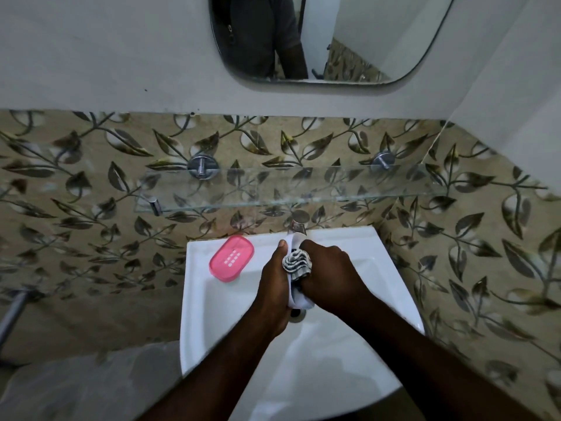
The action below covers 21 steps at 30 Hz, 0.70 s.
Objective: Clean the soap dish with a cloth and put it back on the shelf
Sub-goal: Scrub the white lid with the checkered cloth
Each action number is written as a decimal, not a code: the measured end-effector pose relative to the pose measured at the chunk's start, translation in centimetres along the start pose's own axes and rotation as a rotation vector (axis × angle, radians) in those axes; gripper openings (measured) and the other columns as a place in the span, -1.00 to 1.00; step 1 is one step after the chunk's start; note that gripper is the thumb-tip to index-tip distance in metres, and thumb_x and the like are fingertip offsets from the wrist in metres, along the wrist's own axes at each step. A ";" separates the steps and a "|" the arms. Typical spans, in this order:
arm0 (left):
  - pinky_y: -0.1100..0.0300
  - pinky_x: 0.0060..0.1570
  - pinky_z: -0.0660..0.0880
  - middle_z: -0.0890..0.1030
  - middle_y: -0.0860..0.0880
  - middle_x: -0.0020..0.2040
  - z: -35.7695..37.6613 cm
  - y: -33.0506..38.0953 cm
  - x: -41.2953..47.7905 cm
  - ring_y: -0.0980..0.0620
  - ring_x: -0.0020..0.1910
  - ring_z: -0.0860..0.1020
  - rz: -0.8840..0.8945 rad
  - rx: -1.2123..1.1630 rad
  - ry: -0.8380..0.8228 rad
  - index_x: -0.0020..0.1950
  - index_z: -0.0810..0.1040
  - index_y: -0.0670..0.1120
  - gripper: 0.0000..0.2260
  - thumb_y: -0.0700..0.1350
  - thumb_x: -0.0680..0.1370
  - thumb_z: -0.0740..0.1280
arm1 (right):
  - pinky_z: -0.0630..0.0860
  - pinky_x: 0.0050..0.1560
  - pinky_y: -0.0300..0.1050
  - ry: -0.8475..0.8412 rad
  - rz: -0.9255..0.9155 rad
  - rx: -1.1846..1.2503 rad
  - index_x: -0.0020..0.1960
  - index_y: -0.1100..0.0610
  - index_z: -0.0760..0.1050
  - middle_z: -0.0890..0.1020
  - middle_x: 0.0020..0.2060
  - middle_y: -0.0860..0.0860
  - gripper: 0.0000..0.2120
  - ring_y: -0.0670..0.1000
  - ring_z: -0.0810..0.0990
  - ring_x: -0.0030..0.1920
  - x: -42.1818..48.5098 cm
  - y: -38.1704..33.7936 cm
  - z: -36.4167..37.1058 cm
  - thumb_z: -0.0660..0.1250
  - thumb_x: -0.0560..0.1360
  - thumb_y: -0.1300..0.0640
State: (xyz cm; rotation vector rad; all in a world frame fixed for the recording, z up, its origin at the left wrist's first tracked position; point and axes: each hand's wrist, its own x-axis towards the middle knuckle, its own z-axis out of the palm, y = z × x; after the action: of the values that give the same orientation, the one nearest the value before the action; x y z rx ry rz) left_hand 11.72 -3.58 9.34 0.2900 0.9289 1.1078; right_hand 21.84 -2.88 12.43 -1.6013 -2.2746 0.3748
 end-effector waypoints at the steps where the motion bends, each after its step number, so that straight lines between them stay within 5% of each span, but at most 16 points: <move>1: 0.18 -0.25 0.50 0.70 -0.06 -0.29 -0.2 0.1 0.0 0.01 -0.25 0.65 0.009 0.047 -0.008 0.07 0.61 -0.14 -0.55 0.19 0.60 0.13 | 0.38 -0.26 -0.17 -0.074 0.054 0.087 -0.17 0.03 0.42 0.64 -0.24 -0.02 -0.84 0.11 0.62 -0.14 -0.5 -0.4 -0.2 0.36 0.31 0.03; 3: 0.19 -0.27 0.54 0.70 -0.08 -0.26 -0.5 0.4 0.0 -0.01 -0.28 0.67 0.059 0.127 -0.033 0.01 0.61 -0.13 -0.52 0.22 0.61 0.09 | 0.35 -0.33 -0.28 -0.101 0.138 0.291 -0.34 0.01 0.33 0.55 -0.39 -0.10 -0.82 -0.05 0.53 -0.30 -1.2 -0.9 -0.2 0.34 0.23 0.00; 5: 0.15 -0.18 0.57 0.73 -0.08 -0.12 -0.8 0.6 0.1 -0.01 -0.15 0.70 0.128 0.166 -0.020 0.11 0.61 -0.11 -0.54 0.20 0.62 0.09 | 0.54 -0.24 -0.12 -0.067 0.233 0.542 -0.35 0.08 0.45 0.61 -0.40 -0.09 -0.87 -0.10 0.56 -0.34 -1.5 -0.9 0.1 0.38 0.29 0.09; 7: 0.13 -0.09 0.57 0.72 -0.09 -0.02 -0.6 0.9 0.0 -0.01 -0.03 0.69 0.168 0.150 -0.037 0.22 0.58 -0.12 -0.54 0.18 0.63 0.08 | 0.66 -0.09 0.08 -0.018 0.389 0.890 -0.18 0.14 0.62 0.73 -0.24 0.07 -0.95 0.06 0.71 -0.19 -1.5 -0.9 0.5 0.40 0.37 0.23; 10: 0.16 -0.19 0.62 0.73 -0.13 -0.09 -0.4 1.4 0.0 -0.02 -0.12 0.71 0.133 0.027 -0.108 0.10 0.59 -0.16 -0.50 0.19 0.62 0.04 | 0.64 0.02 0.19 0.054 0.624 1.301 0.02 0.33 0.62 0.70 -0.07 0.32 -0.80 0.30 0.70 -0.05 -0.9 -1.6 0.9 0.32 0.43 0.44; 13: 0.10 -0.17 0.64 0.73 -0.13 -0.09 0.0 1.7 -0.3 -0.03 -0.13 0.70 0.111 -0.008 -0.183 0.09 0.58 -0.15 -0.48 0.22 0.61 0.02 | 0.61 0.07 0.27 0.175 0.703 1.388 0.00 0.35 0.62 0.70 -0.09 0.31 -0.84 0.32 0.69 -0.04 -0.4 -2.1 0.9 0.33 0.45 0.43; 18: -0.12 0.39 0.34 0.58 -0.15 0.30 0.2 1.0 -0.9 -0.12 0.31 0.51 0.089 0.000 -0.230 0.33 0.50 -0.10 -0.53 0.15 0.62 0.05 | 0.63 0.06 0.17 0.304 0.645 1.264 -0.06 0.21 0.66 0.73 -0.15 0.18 -0.87 0.18 0.73 -0.08 0.2 -1.7 -0.1 0.39 0.45 0.36; 21: -0.03 0.38 0.37 0.51 -0.13 0.38 -0.2 1.3 -0.5 -0.07 0.36 0.47 0.137 0.126 -0.249 0.45 0.38 -0.11 -0.53 0.10 0.66 0.00 | 0.65 0.03 0.06 0.264 0.554 1.128 -0.11 0.11 0.65 0.74 -0.17 0.07 -0.80 0.09 0.73 -0.09 -0.1 -1.7 -0.4 0.37 0.45 0.37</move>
State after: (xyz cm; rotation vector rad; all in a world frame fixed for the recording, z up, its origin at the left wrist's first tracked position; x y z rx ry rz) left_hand 10.68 -3.50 10.31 0.5885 0.7655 1.1106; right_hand 20.55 -3.52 13.49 -1.4199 -0.9818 1.2118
